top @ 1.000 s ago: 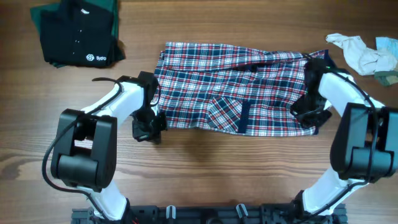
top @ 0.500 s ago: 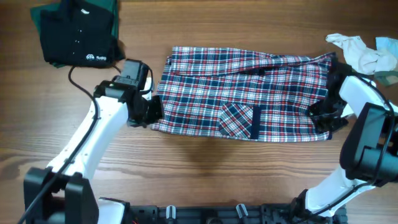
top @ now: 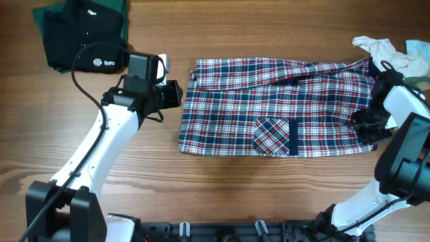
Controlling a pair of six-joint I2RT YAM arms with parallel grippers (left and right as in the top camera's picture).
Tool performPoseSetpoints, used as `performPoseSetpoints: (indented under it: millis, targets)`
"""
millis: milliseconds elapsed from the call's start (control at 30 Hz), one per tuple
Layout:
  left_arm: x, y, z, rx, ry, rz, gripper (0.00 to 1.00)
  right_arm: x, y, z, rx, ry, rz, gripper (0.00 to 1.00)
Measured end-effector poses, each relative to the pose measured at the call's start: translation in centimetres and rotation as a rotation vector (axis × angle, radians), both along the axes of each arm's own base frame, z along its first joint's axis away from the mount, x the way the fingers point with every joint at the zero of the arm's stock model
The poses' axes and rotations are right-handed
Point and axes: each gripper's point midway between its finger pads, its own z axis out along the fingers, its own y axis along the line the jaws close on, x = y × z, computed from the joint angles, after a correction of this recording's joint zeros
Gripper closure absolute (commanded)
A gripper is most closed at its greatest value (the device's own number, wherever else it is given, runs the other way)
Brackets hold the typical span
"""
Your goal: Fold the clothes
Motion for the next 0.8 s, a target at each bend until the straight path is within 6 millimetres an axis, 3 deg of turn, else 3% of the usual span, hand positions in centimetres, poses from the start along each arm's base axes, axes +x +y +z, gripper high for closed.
performPoseSetpoints:
  millis: [33,167,267,367,400,500,567,800]
  targets:
    - [0.2,-0.1,0.1,-0.003,-0.01,0.0,0.57,0.2,-0.2,0.1,-0.006,0.0,0.018,0.0]
    - [1.4,-1.2,1.4,-0.059,-0.077,-0.033,0.53,1.2,-0.9,1.0,-0.002,-0.019,0.128,0.0]
    - [1.6,-2.0,1.9,-0.096,-0.095,-0.058,0.53,2.6,0.1,2.3,0.049,-0.109,0.174,0.0]
    - [1.8,-3.6,2.1,-0.139,-0.108,-0.093,0.51,4.8,1.1,6.7,0.061,-0.3,0.222,0.0]
    - [1.8,-4.3,1.7,-0.149,-0.1,-0.107,0.5,5.6,1.4,9.2,0.05,-0.386,0.245,0.0]
    - [1.7,-6.6,-1.2,-0.164,-0.041,-0.143,0.48,6.2,2.1,14.9,0.002,-0.55,0.301,0.0]
    - [2.0,-7.6,-3.2,-0.18,-0.007,-0.15,0.48,5.8,2.6,16.9,-0.014,-0.596,0.329,0.0]
    - [4.1,-8.7,-4.4,-0.233,-0.052,-0.138,0.48,5.6,4.3,17.8,0.043,-0.634,0.406,0.0]
